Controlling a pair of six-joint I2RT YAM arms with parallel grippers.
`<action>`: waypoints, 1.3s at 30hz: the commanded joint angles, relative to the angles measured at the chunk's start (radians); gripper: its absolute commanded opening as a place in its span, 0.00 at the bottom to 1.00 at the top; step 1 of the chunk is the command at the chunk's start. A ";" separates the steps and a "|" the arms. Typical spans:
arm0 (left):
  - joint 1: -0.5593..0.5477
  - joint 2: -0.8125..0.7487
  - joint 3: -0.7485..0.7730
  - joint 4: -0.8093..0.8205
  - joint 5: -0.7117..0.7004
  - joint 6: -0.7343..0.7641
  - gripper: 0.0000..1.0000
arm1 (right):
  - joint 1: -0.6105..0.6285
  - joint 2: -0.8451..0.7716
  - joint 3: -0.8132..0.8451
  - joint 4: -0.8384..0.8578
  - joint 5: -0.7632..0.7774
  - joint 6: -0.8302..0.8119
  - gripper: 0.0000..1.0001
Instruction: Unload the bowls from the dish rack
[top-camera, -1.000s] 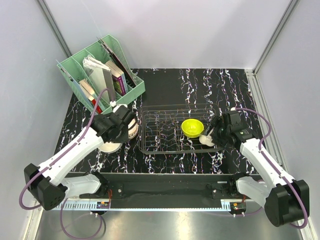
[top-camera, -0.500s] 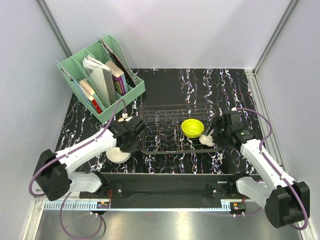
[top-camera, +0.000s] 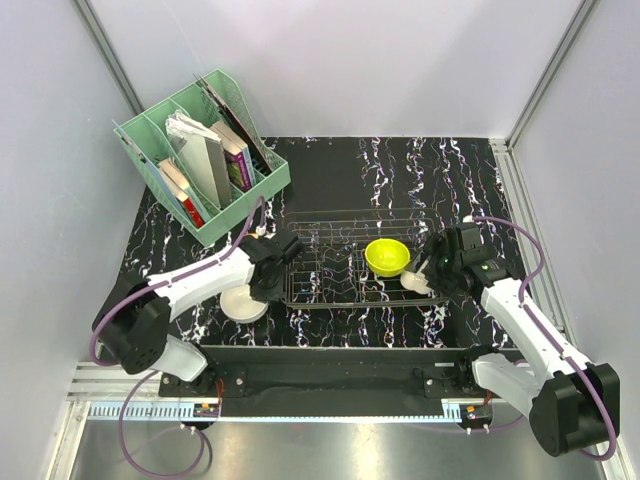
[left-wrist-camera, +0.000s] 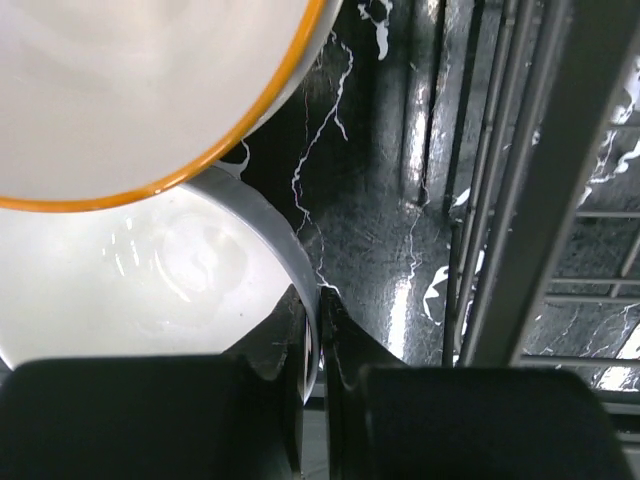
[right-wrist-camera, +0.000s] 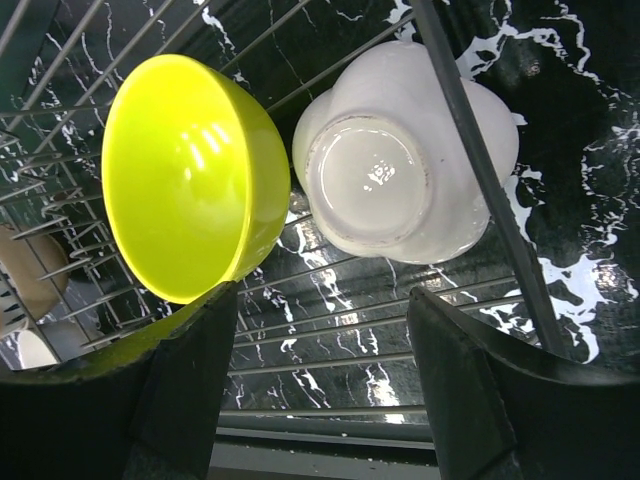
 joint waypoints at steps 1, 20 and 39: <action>0.025 0.022 0.046 0.076 -0.027 0.038 0.00 | -0.005 -0.016 0.028 -0.055 0.049 -0.027 0.77; 0.069 0.111 0.138 0.122 -0.070 0.109 0.00 | -0.005 -0.029 0.059 -0.067 0.041 -0.049 0.80; 0.071 -0.139 0.161 0.045 -0.046 0.085 0.42 | -0.004 -0.007 0.180 -0.109 0.015 -0.084 0.83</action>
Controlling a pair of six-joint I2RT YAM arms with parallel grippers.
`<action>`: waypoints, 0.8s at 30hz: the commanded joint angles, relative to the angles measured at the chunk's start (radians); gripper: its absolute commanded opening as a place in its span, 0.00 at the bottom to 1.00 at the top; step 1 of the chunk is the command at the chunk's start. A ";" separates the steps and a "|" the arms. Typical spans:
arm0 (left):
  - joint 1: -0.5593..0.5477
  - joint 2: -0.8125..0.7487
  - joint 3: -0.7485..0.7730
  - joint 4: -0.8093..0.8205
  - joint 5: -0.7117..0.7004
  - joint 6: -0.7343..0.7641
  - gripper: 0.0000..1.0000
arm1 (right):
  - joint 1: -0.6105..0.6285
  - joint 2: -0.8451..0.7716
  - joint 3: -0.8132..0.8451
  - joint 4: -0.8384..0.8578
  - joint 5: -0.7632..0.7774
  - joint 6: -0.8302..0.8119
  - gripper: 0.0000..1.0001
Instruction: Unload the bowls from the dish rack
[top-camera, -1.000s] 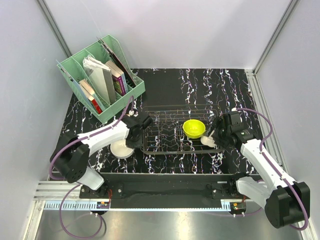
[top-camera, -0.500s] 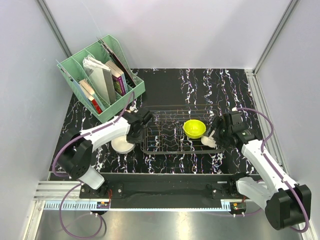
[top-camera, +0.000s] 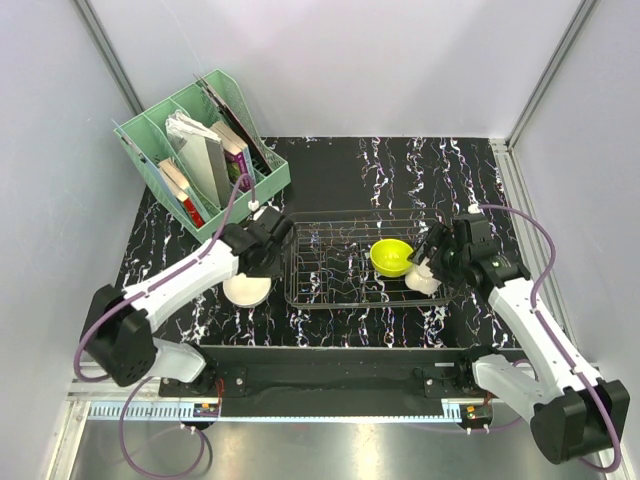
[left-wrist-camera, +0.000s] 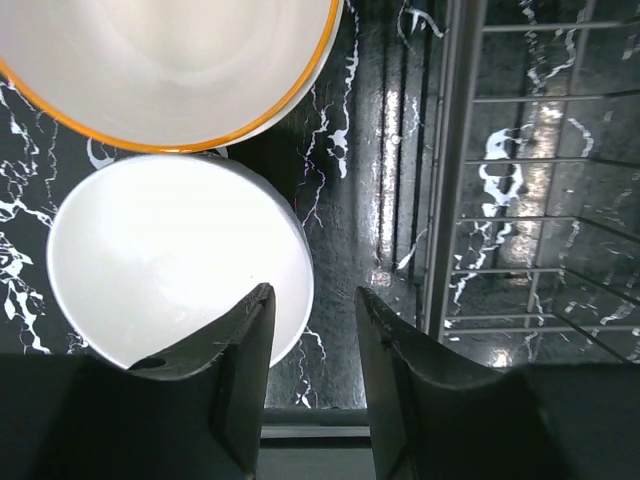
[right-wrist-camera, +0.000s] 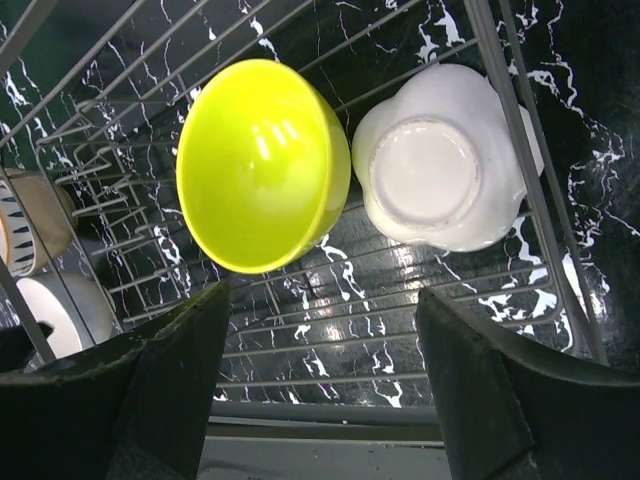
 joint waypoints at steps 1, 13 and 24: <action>-0.001 -0.092 0.068 -0.022 -0.006 -0.007 0.43 | -0.003 0.067 0.065 0.011 -0.005 -0.028 0.83; -0.001 -0.186 0.128 -0.062 -0.030 -0.016 0.46 | -0.003 0.294 0.142 0.056 -0.002 -0.044 0.77; -0.001 -0.192 0.086 -0.061 -0.040 -0.016 0.45 | -0.003 0.399 0.172 0.100 -0.018 -0.063 0.60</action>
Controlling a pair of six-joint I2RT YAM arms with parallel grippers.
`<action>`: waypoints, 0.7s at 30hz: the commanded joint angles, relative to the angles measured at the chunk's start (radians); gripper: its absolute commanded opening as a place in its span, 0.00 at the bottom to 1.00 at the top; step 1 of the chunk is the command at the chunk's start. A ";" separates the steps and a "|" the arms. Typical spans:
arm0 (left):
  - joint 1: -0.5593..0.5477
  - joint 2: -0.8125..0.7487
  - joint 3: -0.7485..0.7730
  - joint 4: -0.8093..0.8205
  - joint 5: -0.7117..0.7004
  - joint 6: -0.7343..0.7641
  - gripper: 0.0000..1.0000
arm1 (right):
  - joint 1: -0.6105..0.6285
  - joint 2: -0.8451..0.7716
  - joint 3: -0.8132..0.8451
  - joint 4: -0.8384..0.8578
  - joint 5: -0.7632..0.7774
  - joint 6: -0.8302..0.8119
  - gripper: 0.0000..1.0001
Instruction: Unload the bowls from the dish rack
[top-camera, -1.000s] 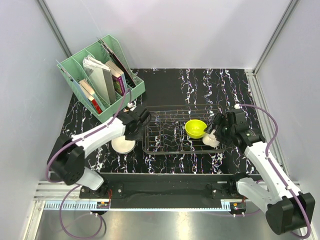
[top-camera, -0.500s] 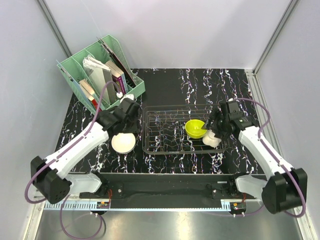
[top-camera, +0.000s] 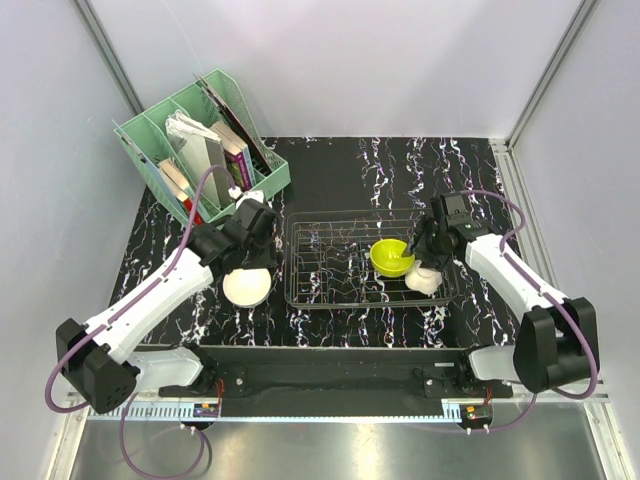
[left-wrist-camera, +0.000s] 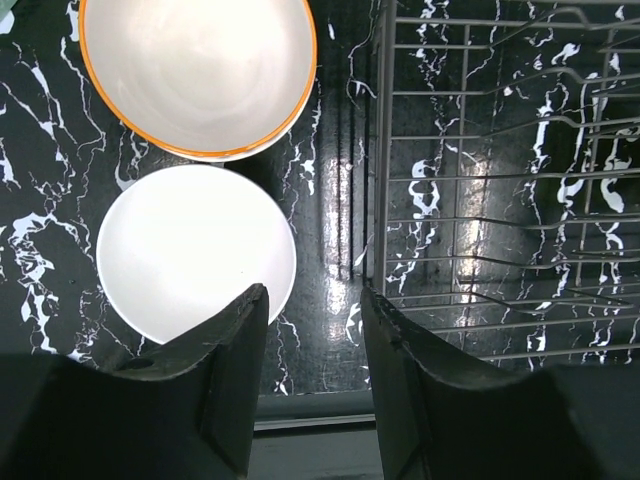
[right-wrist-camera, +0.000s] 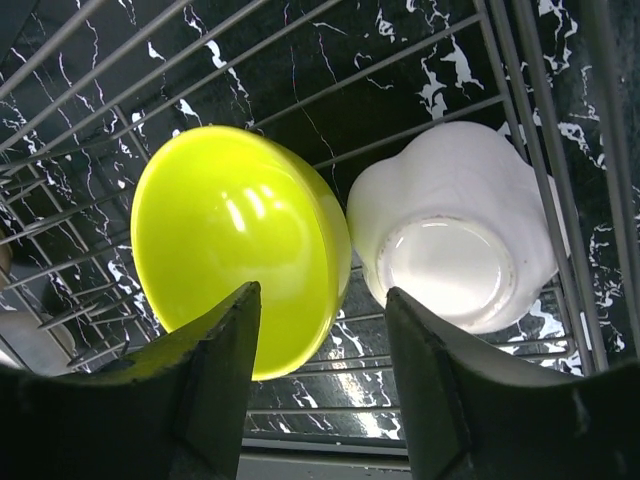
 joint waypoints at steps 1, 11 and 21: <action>-0.003 -0.008 -0.005 0.008 -0.024 0.003 0.45 | -0.003 0.042 0.056 0.047 -0.012 -0.025 0.60; -0.003 -0.010 -0.005 0.008 -0.033 0.010 0.45 | 0.003 0.144 0.113 0.046 0.011 -0.071 0.54; -0.001 -0.007 -0.029 0.009 -0.039 0.007 0.45 | 0.007 0.216 0.116 0.044 0.006 -0.101 0.37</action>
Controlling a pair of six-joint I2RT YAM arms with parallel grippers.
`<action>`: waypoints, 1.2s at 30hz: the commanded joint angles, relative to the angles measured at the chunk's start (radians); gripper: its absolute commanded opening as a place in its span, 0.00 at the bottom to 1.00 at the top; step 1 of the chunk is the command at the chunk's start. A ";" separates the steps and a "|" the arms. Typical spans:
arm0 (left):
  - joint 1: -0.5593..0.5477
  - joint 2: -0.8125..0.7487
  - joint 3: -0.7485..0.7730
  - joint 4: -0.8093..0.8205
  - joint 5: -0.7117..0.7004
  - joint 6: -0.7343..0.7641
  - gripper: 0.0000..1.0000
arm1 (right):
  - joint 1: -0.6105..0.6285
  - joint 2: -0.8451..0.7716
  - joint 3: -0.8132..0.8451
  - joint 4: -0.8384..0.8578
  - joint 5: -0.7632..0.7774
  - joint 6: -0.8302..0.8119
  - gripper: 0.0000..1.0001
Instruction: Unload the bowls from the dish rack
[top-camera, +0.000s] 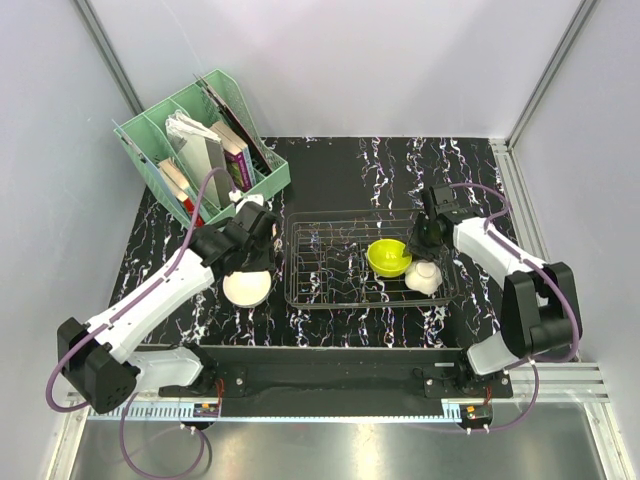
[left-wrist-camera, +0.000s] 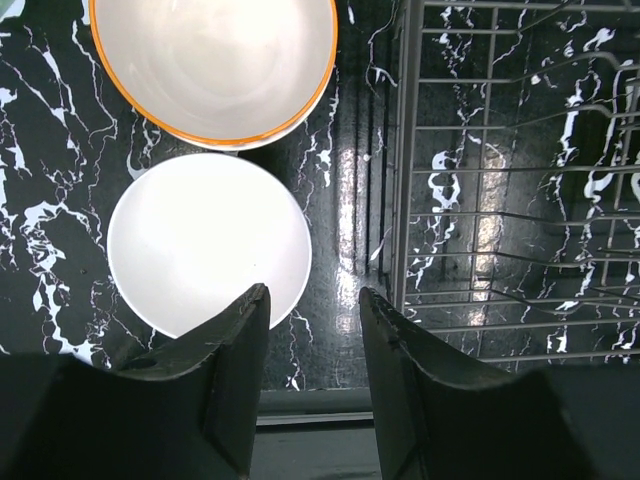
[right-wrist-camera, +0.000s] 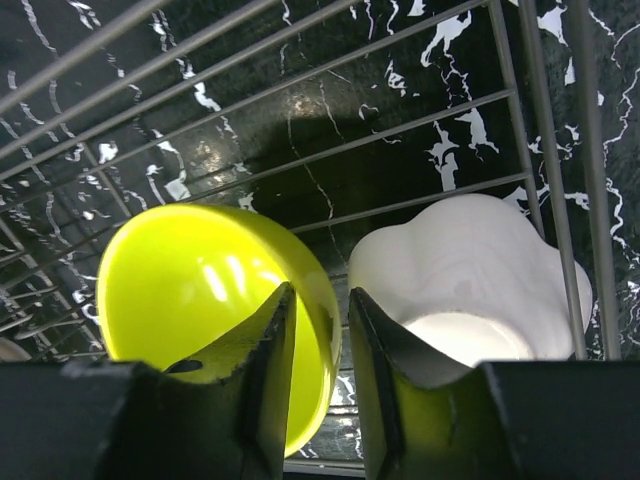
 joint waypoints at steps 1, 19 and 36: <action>-0.001 -0.009 -0.010 0.022 -0.029 0.005 0.45 | 0.004 0.032 0.027 0.014 -0.002 -0.034 0.38; -0.003 -0.008 -0.037 0.028 -0.032 -0.007 0.45 | 0.013 -0.164 0.104 -0.008 0.018 -0.038 0.00; -0.001 -0.032 -0.066 0.026 -0.038 -0.001 0.45 | -0.410 -0.279 0.346 -0.212 0.292 -0.176 0.00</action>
